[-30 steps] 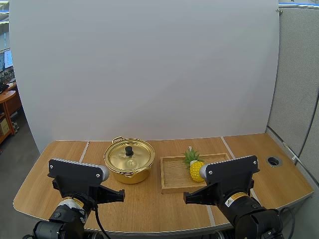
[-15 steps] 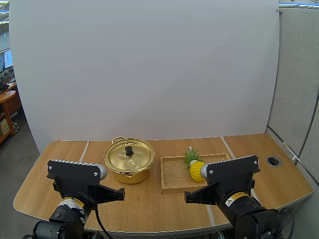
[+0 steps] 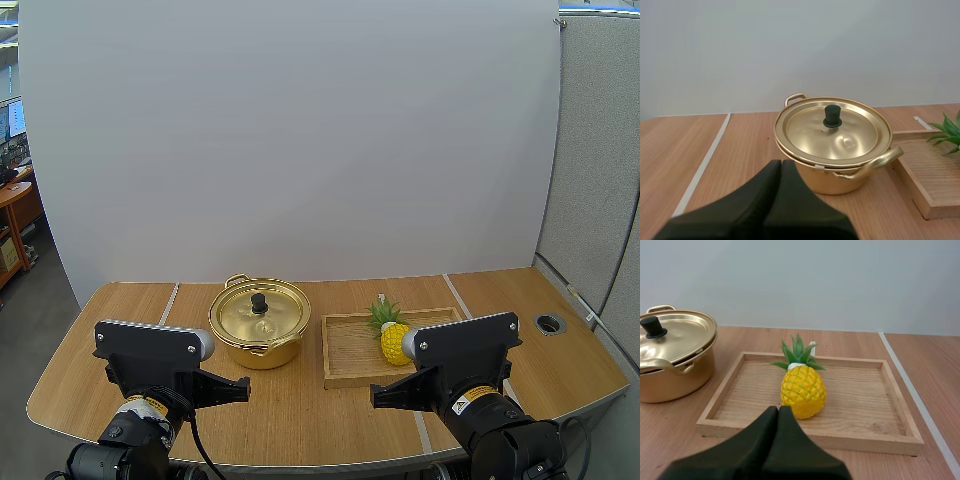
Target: Open the pot, put the grape inside, and close it
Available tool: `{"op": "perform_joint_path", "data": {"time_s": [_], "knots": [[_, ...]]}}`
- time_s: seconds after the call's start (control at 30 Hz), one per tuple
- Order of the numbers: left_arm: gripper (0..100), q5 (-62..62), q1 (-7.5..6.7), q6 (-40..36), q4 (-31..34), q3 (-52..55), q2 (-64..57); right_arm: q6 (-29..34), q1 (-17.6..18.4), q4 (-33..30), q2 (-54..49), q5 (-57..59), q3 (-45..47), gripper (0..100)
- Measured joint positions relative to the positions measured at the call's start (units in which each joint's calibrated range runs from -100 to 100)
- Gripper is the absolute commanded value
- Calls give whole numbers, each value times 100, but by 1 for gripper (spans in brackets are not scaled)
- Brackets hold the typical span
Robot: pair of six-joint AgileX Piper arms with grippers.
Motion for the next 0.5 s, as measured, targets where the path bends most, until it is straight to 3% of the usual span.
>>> {"op": "perform_joint_path", "data": {"time_s": [0.5], "knots": [[0,-16,0,0,0,0,0,0,0,0,0,0,0,0]]}}
